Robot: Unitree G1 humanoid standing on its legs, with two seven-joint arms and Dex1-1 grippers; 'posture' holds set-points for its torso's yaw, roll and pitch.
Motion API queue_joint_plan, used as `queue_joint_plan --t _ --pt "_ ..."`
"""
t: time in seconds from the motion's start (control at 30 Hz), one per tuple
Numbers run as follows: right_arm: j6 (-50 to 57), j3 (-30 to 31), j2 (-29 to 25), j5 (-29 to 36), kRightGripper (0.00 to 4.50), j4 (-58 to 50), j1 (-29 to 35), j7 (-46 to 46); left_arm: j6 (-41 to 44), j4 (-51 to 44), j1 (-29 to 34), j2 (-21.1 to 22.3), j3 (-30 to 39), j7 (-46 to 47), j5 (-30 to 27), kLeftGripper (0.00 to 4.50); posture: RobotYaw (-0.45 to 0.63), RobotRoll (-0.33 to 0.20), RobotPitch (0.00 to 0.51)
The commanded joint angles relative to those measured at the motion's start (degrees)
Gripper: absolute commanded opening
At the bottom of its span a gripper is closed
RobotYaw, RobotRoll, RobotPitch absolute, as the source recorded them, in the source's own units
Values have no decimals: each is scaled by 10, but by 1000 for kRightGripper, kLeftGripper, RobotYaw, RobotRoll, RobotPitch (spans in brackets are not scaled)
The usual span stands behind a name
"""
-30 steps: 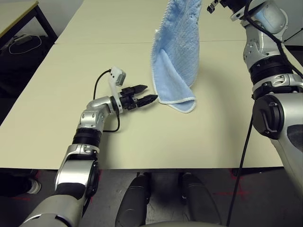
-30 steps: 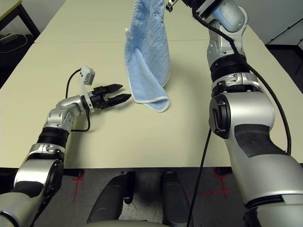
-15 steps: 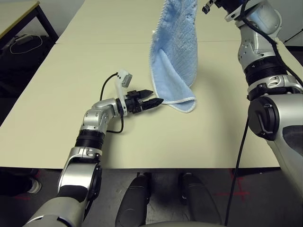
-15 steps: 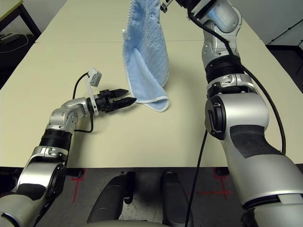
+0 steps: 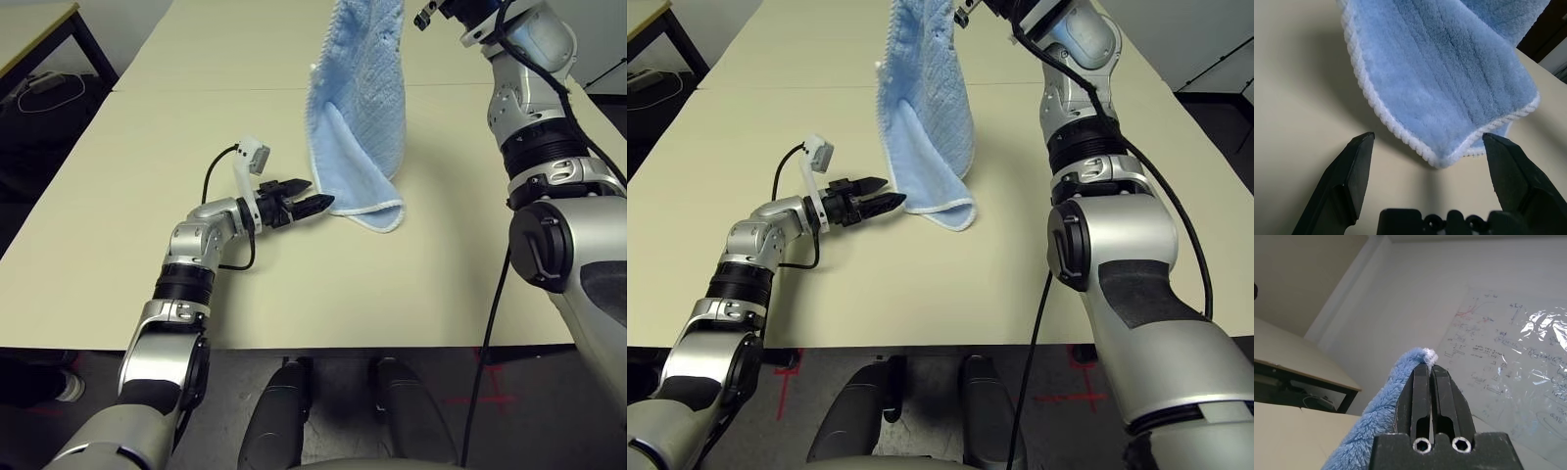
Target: Fold the towel and set it aside.
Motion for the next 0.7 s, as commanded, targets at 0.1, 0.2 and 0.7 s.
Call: queue_joint_plan --t 0.1,0.2,0.7 --pt "0 -3 7 9 49 -16 -1 -1 44 -3 -1 1 -6 5 -8 4500 30 0 226" --pt "0 -3 8 10 49 -20 1 -2 71 -9 -3 1 -9 -1 -13 4500 23 0 225" --pt "2 -3 12 12 49 -38 6 -8 152 -2 -20 1 -21 7 -25 4500 2 0 221"
